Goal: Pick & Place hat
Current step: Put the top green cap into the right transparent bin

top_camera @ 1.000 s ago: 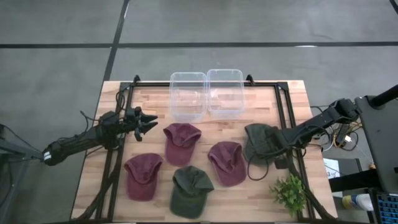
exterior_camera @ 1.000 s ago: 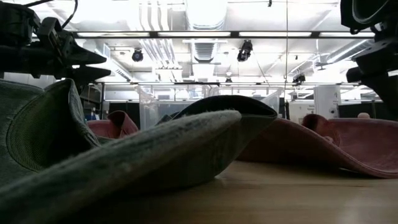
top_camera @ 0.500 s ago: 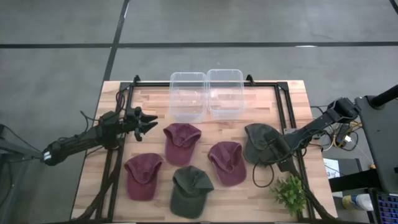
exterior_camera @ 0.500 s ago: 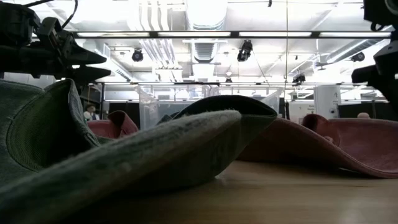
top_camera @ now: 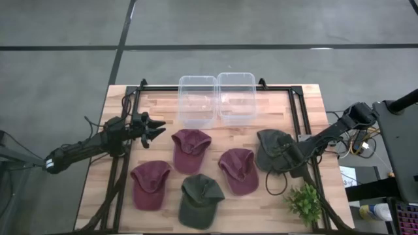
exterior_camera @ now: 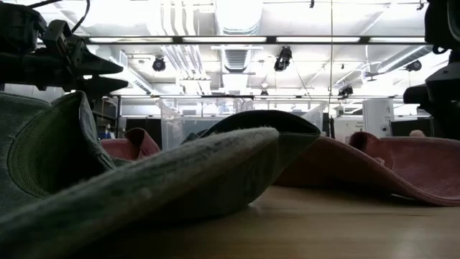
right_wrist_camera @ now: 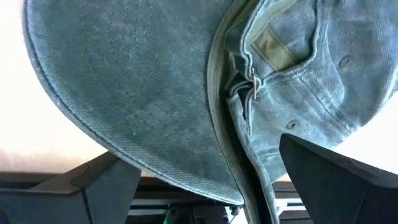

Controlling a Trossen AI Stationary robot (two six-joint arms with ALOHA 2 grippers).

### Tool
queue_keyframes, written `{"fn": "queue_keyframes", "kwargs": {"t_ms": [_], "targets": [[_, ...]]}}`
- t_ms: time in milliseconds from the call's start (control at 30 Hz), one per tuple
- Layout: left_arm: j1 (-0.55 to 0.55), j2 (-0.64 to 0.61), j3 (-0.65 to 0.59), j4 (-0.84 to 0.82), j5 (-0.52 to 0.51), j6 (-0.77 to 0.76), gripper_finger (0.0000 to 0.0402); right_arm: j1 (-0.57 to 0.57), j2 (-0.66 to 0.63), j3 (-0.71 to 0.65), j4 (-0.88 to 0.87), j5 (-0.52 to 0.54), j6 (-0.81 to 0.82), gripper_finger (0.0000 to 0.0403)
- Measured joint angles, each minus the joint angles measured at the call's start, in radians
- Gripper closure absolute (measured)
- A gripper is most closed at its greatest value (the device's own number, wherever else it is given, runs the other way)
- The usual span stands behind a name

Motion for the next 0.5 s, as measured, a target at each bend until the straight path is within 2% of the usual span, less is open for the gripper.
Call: {"fn": "queue_keyframes", "kwargs": {"t_ms": [133, 300, 400, 500], "targets": [[0.0, 0.0, 0.0, 0.0, 0.0, -0.001, 0.0223, 0.0, 0.031, 0.0, 0.001, -0.001, 0.029, 0.0035], [0.0, 0.0, 0.0, 0.0, 0.0, -0.012, 0.0223, 0.0, 0.131, 0.007, 0.0, -0.002, 0.034, 0.0038], [0.0, 0.0, 0.0, 0.0, 0.0, -0.021, 0.0223, 0.0, 0.199, 0.021, 0.0, -0.003, 0.034, 0.0059], [0.0, 0.0, 0.0, 0.0, 0.0, -0.021, 0.0223, 0.0, 0.246, 0.041, 0.005, -0.003, 0.032, 0.0098]]}}
